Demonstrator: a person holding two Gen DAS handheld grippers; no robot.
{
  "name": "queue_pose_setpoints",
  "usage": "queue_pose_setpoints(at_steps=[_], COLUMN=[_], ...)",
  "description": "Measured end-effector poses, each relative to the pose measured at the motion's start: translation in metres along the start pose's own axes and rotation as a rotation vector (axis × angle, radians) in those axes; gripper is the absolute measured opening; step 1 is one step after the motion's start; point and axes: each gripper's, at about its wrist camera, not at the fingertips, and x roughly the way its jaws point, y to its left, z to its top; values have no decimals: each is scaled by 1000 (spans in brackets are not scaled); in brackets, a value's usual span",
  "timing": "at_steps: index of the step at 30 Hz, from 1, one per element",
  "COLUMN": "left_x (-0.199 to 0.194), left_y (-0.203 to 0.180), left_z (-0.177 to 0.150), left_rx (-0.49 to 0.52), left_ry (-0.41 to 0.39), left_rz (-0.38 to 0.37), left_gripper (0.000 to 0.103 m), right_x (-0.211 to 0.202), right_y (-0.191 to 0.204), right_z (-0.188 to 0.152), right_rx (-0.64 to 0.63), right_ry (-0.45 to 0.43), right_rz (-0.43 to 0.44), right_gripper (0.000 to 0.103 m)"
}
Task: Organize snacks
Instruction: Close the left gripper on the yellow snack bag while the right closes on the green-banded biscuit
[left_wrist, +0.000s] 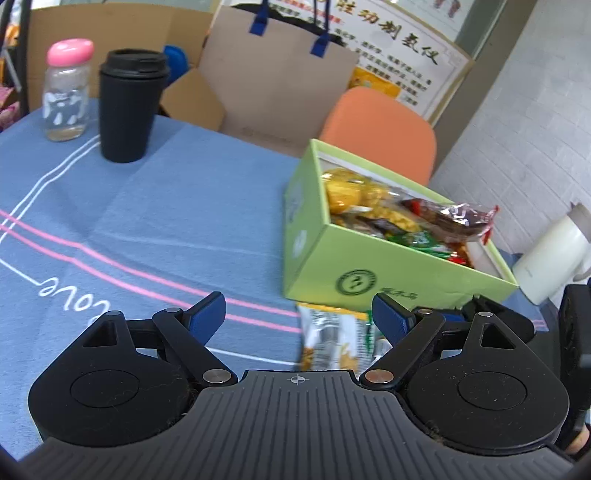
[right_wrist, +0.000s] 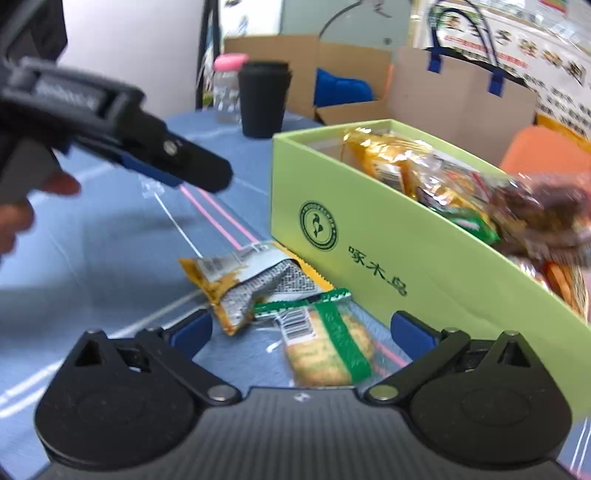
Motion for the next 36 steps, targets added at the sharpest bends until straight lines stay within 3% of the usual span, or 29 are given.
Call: queue_pose_setpoints(at_steps=[4,14,18,21,24,28,36], left_x=[4,11,21,37,53,62,60], left_y=[5,-9,-23,-33,-39,-37,-36], left_z=[-1,-4,-2,-1,-1,-4,-13], left_rx=[-11,44,116,168,206,226,262], left_ry=[9,41,71,125,162,181,169], left_rz=[3,-6,-3,-44,-5,54,86], left_gripper=[75,77,77,78,75,68,65], right_x=[7,-42,-57,-50,-38,-28,-36], right_y=[-2,50,47,34,39,34,2], right_z=[-4,-37,-36,-33,-31,-28,-41], right_rx=[26,18,98,247,243,241,369], right_ry=[18,-4,-68,-70,-55,-44,-49], right_rz=[40,189,54,58,31,-87,-133], right_gripper=[102,102,102,103,102,102,102])
